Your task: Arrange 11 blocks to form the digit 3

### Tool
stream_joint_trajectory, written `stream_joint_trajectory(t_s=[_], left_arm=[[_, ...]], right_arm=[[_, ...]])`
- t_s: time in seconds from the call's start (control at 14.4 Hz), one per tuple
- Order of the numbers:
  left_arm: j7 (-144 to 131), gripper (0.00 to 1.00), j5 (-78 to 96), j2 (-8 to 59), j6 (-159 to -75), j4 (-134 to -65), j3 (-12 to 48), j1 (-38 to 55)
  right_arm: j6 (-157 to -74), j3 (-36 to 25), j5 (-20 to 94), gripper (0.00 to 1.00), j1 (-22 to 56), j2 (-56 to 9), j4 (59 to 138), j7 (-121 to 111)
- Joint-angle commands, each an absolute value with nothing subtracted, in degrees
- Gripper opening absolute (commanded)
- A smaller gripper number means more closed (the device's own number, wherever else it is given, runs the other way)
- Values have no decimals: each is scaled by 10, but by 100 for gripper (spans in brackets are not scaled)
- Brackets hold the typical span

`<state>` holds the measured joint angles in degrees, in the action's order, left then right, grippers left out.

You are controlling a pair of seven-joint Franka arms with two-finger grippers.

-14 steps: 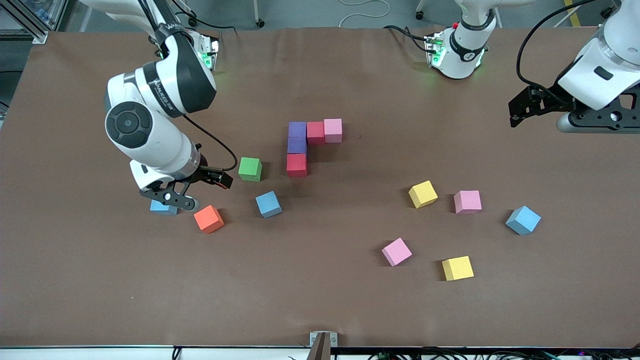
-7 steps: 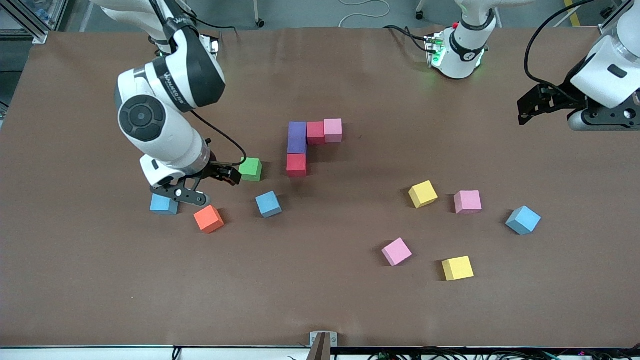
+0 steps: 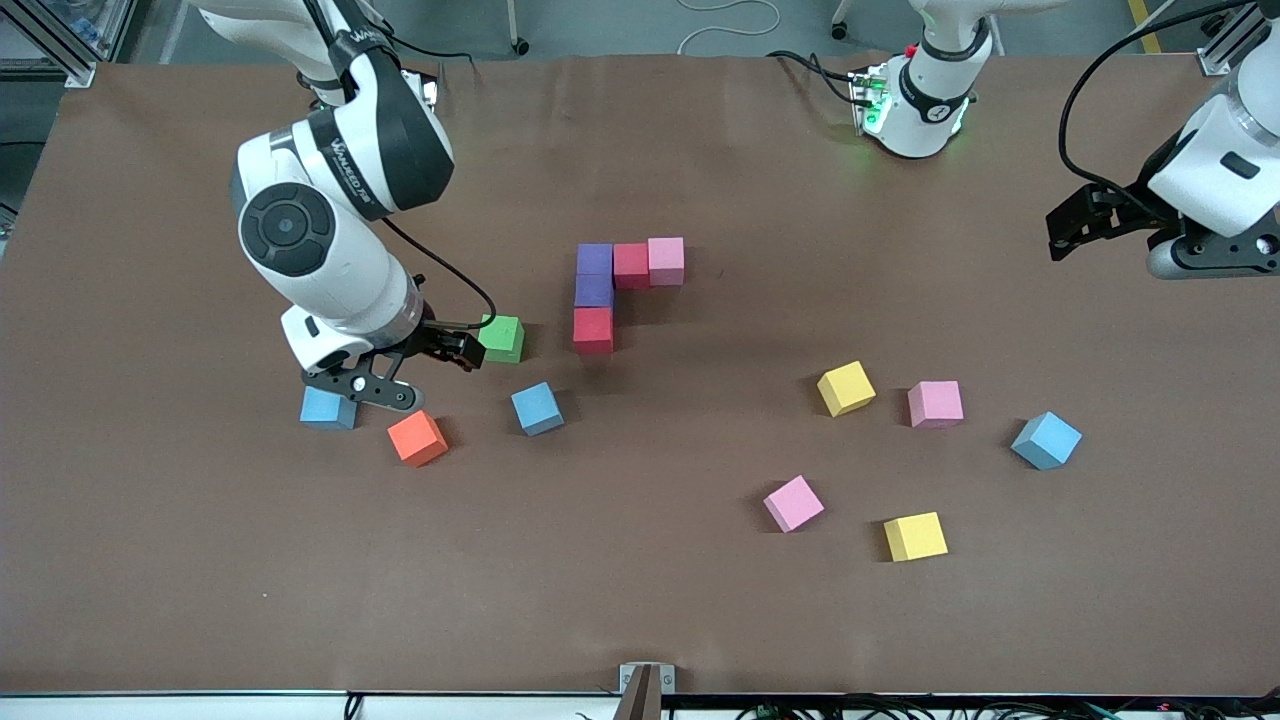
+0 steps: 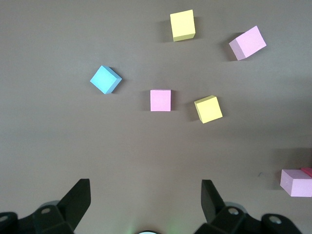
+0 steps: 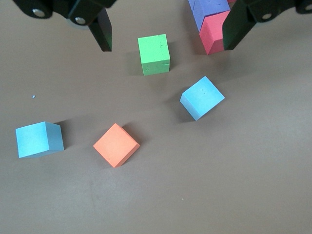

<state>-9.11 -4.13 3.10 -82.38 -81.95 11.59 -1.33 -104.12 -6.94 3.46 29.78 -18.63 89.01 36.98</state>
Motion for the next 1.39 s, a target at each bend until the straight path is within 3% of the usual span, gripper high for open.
stream_joint_trajectory(t_s=[0.0, 0.7, 0.9, 1.32], left_arm=[[-87, 100, -51, 23, -807, -816, 119, -29], [-91, 100, -46, 8, -799, -813, 120, -33], [-82, 100, -41, 8, -799, -813, 116, -43], [-82, 100, -41, 14, -799, -814, 116, -41]], right_arm=[[-1050, -69, 28, 100, 291, -189, 858, 369], [-1067, -69, 29, 100, 272, -181, 852, 369], [-1067, -69, 30, 100, 230, -185, 852, 367], [-1113, -68, 31, 100, 232, -198, 906, 419]])
